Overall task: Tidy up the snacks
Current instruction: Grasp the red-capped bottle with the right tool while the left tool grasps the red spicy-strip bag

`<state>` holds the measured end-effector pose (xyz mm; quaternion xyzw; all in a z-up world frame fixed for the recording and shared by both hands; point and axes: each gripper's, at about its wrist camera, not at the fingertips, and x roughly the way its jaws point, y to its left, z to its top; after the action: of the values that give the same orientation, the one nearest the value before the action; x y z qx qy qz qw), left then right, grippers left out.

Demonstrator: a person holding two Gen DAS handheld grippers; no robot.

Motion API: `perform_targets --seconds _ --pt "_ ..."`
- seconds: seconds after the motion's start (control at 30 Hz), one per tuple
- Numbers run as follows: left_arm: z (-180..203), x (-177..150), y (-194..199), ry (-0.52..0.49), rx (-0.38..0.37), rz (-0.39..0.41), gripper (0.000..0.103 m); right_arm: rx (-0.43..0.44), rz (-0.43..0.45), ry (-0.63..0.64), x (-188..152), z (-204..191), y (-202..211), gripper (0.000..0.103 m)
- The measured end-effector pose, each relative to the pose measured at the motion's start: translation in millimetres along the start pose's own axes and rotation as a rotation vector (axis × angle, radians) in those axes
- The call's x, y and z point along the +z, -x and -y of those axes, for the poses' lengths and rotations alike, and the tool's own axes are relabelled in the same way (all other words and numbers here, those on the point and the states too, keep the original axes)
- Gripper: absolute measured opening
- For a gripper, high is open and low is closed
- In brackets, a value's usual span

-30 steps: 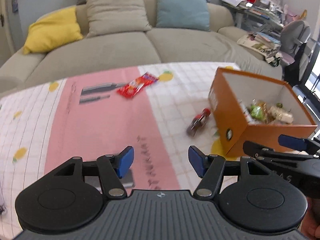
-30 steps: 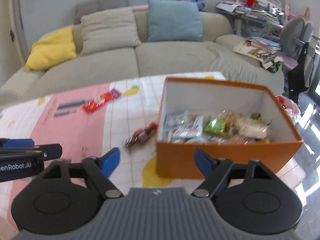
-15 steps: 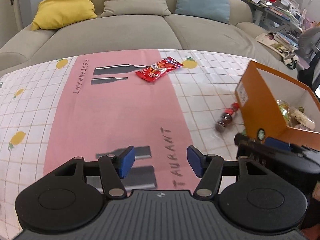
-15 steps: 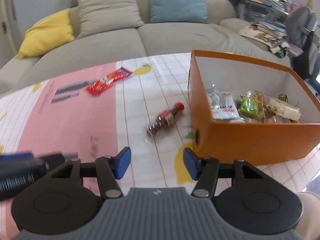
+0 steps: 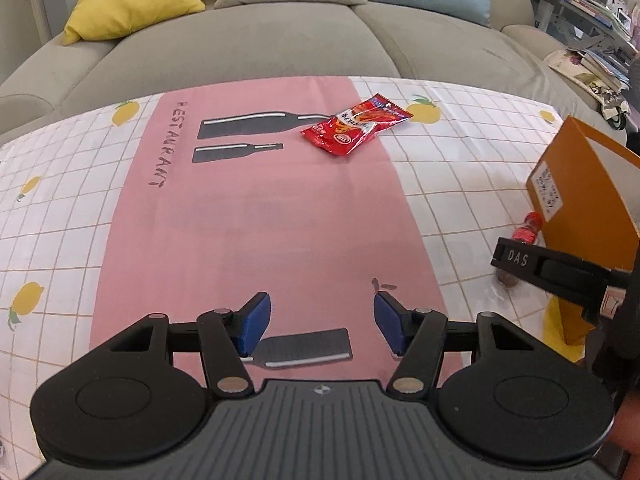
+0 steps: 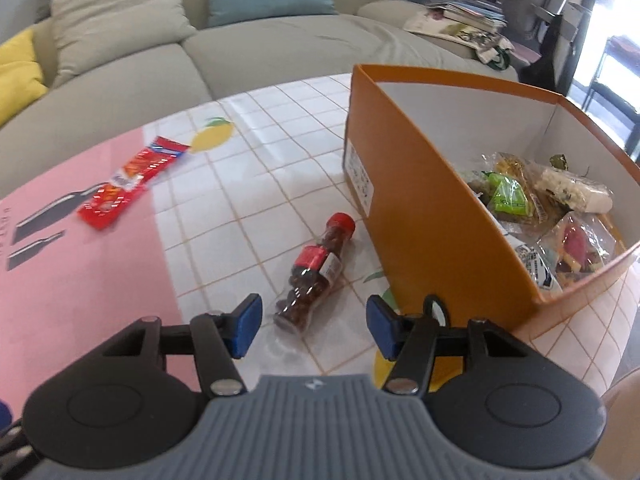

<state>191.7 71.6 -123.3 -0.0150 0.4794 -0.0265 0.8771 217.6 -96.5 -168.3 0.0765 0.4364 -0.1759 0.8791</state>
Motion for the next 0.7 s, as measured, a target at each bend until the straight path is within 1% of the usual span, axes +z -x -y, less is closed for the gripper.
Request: perform_targets --seconds 0.17,0.23,0.43,0.5,0.57,0.6,0.63,0.7 --pt "-2.1 2.5 -13.2 0.007 -0.002 -0.016 0.071 -0.034 -0.001 -0.003 7.6 -3.9 -18.3 0.057" --pt "-2.9 2.9 -17.0 0.011 -0.004 -0.025 0.071 -0.033 0.0 -0.005 10.9 -5.2 -24.7 0.057" --pt "-3.8 5.5 -27.1 0.012 -0.012 -0.044 0.07 -0.04 0.015 0.039 17.3 -11.8 -37.3 0.056" --pt "-2.7 6.5 -29.2 0.007 -0.011 -0.045 0.07 -0.027 0.004 0.045 19.5 -10.9 -43.8 0.053" --pt "-2.9 7.9 -31.6 0.009 -0.011 -0.046 0.071 -0.017 -0.007 0.047 20.7 -8.7 -48.4 0.043" --pt "-3.0 8.8 -33.1 0.01 -0.013 -0.048 0.071 -0.011 -0.013 0.05 21.3 -7.4 -50.9 0.04" --pt "-3.0 9.7 -34.6 0.012 -0.014 -0.048 0.07 -0.002 -0.018 0.053 21.6 -6.5 -53.0 0.035" --pt "-2.6 12.2 -38.1 0.009 -0.013 -0.047 0.07 0.022 -0.017 0.063 21.5 -5.8 -55.8 0.034"
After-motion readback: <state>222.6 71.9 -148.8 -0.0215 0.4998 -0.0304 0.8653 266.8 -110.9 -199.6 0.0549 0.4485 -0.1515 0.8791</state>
